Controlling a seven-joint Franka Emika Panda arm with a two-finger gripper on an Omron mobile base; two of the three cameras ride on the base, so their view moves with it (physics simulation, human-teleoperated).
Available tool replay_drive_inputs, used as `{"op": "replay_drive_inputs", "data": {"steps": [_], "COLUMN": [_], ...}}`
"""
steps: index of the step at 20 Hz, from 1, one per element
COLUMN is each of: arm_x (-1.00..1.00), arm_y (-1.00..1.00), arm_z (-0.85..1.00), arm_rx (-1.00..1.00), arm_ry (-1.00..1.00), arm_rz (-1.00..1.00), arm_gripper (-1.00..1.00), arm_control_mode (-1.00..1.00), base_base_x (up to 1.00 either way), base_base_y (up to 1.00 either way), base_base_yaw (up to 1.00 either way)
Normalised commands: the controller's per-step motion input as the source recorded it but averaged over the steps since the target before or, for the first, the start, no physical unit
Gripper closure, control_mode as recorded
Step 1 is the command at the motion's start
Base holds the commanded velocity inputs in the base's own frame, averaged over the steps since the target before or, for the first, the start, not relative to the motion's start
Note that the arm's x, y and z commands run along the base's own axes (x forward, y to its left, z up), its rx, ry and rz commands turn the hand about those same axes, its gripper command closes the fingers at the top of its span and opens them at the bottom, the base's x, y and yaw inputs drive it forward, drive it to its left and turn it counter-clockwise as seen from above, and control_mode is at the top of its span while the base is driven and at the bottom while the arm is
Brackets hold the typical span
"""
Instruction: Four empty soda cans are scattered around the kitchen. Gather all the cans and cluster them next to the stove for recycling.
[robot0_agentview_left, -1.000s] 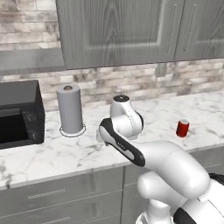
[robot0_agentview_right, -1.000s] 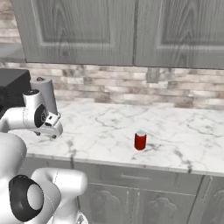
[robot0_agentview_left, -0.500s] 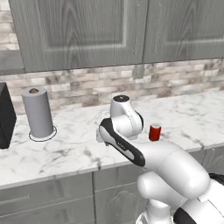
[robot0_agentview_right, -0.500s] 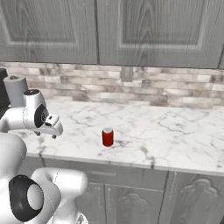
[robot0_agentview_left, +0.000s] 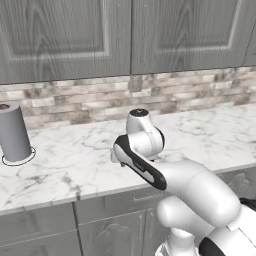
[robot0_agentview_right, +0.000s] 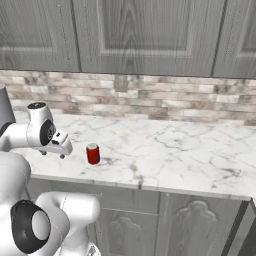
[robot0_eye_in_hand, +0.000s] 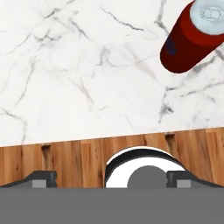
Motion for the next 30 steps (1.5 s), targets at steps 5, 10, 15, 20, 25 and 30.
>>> {"op": "replay_drive_inputs", "data": {"steps": [5, 10, 15, 20, 25, 30], "arm_x": [0.0, 0.0, -0.01, -0.02, 0.0, 0.03], "arm_y": [0.0, 0.0, -0.1, -0.23, -0.38, -0.42], "arm_z": [0.0, 0.0, 0.2, 0.34, 0.18, 0.02], "arm_rx": [0.0, 0.0, 0.03, 0.03, 0.0, 0.0], "arm_ry": [0.0, 0.0, 0.0, 0.07, 0.01, 0.01], "arm_rz": [0.0, 0.0, -0.01, 0.0, 0.0, 0.06], "arm_gripper": [-1.0, -1.0, -1.0, -1.0, -1.0, -1.0], "arm_control_mode": [1.0, -1.0, -1.0, -1.0, -1.0, -1.0], "base_base_x": [0.0, 0.0, 0.0, 0.0, 0.0, 0.0], "base_base_y": [-0.04, 0.0, 0.0, 0.0, 0.0, 0.0], "base_base_yaw": [0.0, 0.0, 0.0, 0.0, 0.0, 0.0]}}
